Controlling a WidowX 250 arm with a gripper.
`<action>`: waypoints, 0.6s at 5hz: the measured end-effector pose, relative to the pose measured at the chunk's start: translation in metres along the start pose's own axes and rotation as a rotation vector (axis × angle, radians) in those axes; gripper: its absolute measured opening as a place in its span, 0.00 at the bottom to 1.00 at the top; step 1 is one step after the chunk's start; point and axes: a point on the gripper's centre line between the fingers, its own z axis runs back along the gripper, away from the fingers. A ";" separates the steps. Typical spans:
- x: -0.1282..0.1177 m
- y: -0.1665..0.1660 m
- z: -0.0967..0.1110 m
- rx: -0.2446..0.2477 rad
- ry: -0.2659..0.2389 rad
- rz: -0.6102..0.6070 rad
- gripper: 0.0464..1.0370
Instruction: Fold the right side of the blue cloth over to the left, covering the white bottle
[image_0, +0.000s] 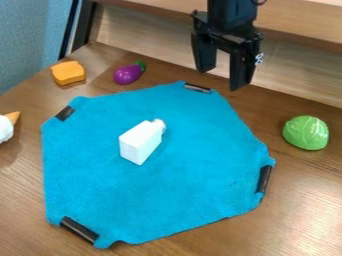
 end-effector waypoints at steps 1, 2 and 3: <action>-0.002 0.000 -0.015 -0.011 0.040 0.010 0.96; 0.006 -0.031 -0.048 -0.036 0.094 -0.012 0.96; 0.019 -0.060 -0.066 -0.028 0.116 -0.011 0.96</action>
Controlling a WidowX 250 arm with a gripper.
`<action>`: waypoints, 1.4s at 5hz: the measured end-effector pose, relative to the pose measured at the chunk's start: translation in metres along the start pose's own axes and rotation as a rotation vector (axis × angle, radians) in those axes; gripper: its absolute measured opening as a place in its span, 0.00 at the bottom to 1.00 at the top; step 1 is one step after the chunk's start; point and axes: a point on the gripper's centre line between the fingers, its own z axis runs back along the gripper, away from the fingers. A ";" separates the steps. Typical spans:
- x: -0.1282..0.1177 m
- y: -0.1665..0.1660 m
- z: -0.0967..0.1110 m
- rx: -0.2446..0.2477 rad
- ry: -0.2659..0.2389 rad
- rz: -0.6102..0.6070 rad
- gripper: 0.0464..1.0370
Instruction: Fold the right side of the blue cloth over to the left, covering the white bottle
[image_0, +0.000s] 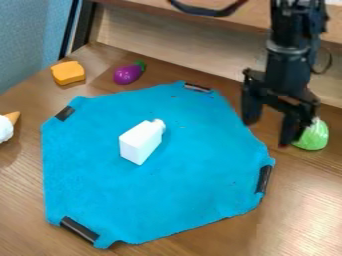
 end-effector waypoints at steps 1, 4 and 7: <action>0.004 -0.009 -0.025 0.002 0.066 0.116 0.96; -0.015 -0.027 -0.057 -0.045 0.140 0.286 0.96; -0.032 -0.022 -0.071 -0.019 0.136 0.338 0.65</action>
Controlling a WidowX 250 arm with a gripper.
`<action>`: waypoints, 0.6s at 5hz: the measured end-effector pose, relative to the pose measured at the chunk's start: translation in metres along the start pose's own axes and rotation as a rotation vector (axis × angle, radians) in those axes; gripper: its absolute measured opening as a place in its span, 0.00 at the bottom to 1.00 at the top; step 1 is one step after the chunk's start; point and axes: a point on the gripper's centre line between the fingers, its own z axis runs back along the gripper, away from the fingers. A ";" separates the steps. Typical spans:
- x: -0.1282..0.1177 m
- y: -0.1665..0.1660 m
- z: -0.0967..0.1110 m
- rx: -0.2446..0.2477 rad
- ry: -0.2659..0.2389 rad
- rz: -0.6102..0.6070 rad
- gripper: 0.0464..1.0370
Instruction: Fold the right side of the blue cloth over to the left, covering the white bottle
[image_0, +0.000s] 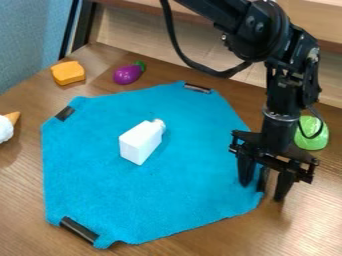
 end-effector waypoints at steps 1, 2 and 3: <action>-0.002 0.004 -0.001 -0.006 -0.011 0.010 0.35; 0.000 0.002 0.001 -0.017 -0.017 0.013 0.13; 0.012 -0.013 0.005 -0.018 -0.004 -0.074 0.03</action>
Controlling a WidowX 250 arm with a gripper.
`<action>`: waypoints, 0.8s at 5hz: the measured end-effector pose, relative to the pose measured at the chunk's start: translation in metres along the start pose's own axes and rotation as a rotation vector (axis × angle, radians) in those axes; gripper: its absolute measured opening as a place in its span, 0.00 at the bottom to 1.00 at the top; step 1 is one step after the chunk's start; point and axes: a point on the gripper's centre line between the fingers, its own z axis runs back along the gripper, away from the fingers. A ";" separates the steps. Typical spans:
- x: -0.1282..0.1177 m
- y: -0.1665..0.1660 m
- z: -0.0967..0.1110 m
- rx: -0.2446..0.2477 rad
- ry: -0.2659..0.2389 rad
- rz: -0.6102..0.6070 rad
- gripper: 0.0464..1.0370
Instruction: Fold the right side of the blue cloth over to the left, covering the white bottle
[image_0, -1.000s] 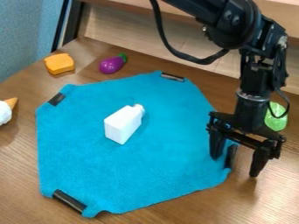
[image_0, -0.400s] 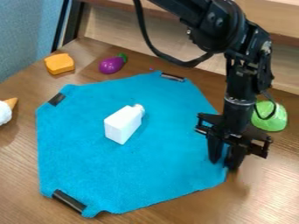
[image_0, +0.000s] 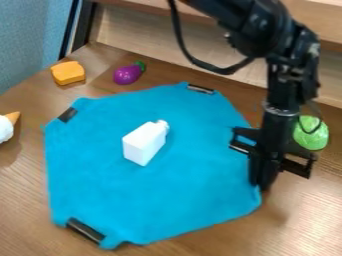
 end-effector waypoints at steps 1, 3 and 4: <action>0.007 -0.037 0.018 -0.018 -0.002 -0.199 0.02; 0.000 -0.015 0.081 -0.070 -0.107 -0.256 0.01; -0.017 0.024 0.106 -0.082 -0.148 -0.173 0.01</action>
